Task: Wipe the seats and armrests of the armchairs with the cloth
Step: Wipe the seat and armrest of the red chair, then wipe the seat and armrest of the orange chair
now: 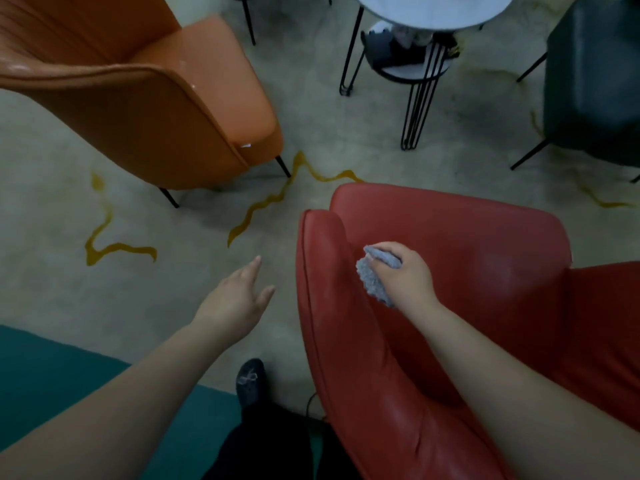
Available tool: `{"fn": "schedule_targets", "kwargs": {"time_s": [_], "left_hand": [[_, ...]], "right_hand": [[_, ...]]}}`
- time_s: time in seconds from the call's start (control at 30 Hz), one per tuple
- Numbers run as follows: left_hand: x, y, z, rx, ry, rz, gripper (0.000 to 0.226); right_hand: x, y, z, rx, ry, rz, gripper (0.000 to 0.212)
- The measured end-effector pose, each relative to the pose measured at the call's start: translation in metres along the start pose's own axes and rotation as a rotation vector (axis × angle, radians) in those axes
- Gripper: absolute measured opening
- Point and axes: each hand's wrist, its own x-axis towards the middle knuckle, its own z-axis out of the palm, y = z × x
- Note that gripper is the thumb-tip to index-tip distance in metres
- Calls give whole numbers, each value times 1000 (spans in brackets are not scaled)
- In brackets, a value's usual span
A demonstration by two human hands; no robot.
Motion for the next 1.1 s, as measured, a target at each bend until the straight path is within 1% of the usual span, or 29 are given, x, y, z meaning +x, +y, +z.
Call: {"fn": "schedule_targets", "kwargs": {"time_s": [0.07,0.17,0.27,0.47,0.63,0.83,0.97,1.07,1.1], "left_hand": [[3,-18,-13,137,-6,27,69],[15,-40,-36,324,29,71,69],[31,-61,-64,406,46,113,69],[56,-106,-121,455,64,244,72],[77,-136,-161,482,50,297,71],[113,-144,-191,462,47,289,71],[151,-130,-207,456,47,316,71],[189,-112,-221,468,45,316,70],[202,-106,-226,474,45,308,70]], "right_hand": [[0,-13,10,-25,-2,-3,11],[7,-40,31,-30,26,-36,9],[20,-70,61,-30,67,-43,14],[42,-134,127,-12,108,-65,10],[51,-164,161,40,165,-37,7],[77,-179,158,9,215,-12,7],[122,-193,154,1,230,8,5],[167,-202,151,14,203,8,10],[184,-205,148,33,191,2,8]]}}
